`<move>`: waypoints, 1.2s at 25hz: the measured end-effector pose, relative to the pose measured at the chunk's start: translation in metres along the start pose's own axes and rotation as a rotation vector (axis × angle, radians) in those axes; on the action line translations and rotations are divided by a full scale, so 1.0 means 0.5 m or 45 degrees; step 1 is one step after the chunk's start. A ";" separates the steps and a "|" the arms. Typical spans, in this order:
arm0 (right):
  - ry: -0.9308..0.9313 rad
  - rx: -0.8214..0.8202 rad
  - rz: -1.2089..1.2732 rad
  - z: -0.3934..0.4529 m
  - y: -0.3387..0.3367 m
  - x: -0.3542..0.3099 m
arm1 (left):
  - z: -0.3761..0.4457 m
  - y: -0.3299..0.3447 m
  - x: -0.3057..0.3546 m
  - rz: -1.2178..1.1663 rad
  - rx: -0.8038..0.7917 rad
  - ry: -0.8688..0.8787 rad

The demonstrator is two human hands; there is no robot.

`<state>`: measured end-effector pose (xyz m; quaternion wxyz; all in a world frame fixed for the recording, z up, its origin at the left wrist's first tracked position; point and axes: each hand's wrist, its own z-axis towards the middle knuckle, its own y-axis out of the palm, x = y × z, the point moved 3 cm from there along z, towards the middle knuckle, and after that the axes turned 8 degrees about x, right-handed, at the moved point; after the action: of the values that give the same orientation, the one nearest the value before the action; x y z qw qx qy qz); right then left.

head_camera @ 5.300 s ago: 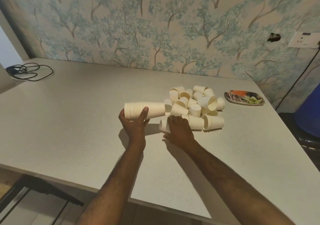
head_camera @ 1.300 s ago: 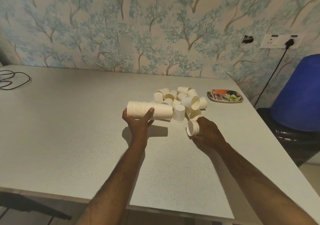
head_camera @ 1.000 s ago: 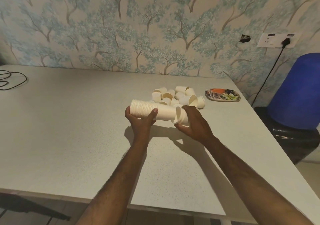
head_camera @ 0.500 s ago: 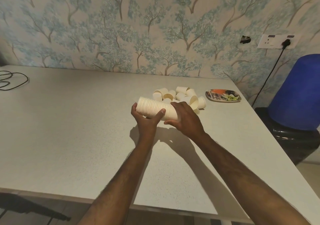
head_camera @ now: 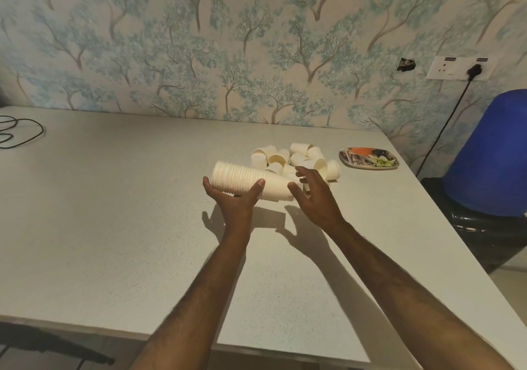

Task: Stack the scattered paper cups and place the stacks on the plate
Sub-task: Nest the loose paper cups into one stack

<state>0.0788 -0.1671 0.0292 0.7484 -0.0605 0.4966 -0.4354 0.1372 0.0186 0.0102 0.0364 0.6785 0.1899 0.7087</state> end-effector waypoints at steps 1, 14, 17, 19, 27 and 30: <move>0.037 0.016 0.056 0.001 -0.003 0.009 | 0.003 0.000 -0.002 -0.013 0.002 -0.015; 0.541 -0.082 -0.398 0.155 -0.030 0.156 | 0.025 -0.007 -0.010 -0.067 0.049 -0.066; 0.431 -0.147 -0.493 0.167 -0.009 0.162 | 0.034 -0.012 -0.011 -0.075 0.067 -0.075; 0.394 -0.093 -0.518 0.168 -0.004 0.160 | 0.039 -0.018 -0.016 -0.065 0.083 -0.078; 0.757 0.431 0.541 0.101 -0.024 0.070 | 0.040 -0.002 -0.022 -0.162 0.106 -0.120; 1.035 0.318 1.297 0.048 0.013 0.028 | 0.031 0.012 -0.022 -0.221 0.103 -0.138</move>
<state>0.1036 -0.1814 0.0283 0.6152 0.4382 0.6517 -0.0697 0.1545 0.0133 0.0019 0.0804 0.6977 0.2744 0.6569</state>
